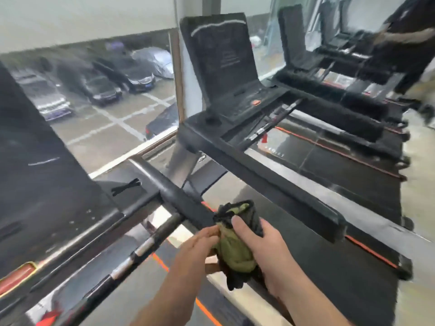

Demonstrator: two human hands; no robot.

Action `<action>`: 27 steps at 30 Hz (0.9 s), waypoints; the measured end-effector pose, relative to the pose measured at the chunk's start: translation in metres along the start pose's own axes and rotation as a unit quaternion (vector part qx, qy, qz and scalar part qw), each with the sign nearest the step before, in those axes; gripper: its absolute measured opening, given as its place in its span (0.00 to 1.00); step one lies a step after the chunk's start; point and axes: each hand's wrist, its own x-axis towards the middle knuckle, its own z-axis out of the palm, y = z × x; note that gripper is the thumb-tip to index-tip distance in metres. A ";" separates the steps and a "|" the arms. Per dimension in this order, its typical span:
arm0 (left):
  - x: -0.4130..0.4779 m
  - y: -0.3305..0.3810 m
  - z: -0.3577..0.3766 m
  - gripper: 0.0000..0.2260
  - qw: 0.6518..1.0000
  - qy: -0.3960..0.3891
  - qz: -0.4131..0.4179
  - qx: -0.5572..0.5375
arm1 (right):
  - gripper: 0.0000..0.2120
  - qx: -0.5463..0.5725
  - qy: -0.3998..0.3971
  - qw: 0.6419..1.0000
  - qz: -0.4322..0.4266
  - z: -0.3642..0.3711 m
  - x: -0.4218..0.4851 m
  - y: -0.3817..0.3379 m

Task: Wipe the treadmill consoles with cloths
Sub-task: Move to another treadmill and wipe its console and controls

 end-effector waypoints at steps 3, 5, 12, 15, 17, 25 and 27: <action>0.006 -0.002 0.059 0.10 0.998 -0.036 0.028 0.050 | 0.19 0.040 0.083 0.996 0.013 -0.064 -0.009 -0.005; 0.013 -0.008 0.094 0.08 0.990 -0.052 0.054 0.117 | 0.18 0.047 0.136 0.989 0.024 -0.098 -0.015 -0.008; 0.034 -0.004 0.184 0.09 0.962 -0.145 0.113 0.203 | 0.21 0.084 0.226 0.969 0.044 -0.170 -0.031 -0.033; 0.043 -0.011 0.202 0.08 0.957 -0.163 0.101 0.219 | 0.22 0.107 0.243 0.962 0.060 -0.186 -0.038 -0.036; 0.047 -0.017 0.212 0.06 0.957 -0.173 0.085 0.215 | 0.24 0.120 0.231 0.964 0.059 -0.195 -0.043 -0.032; 0.031 -0.068 0.253 0.04 0.944 -0.216 0.038 0.247 | 0.18 0.170 0.308 0.936 0.026 -0.274 -0.071 0.012; 0.026 -0.085 0.270 0.05 0.936 -0.214 0.037 0.276 | 0.21 0.192 0.334 0.923 0.028 -0.304 -0.077 0.029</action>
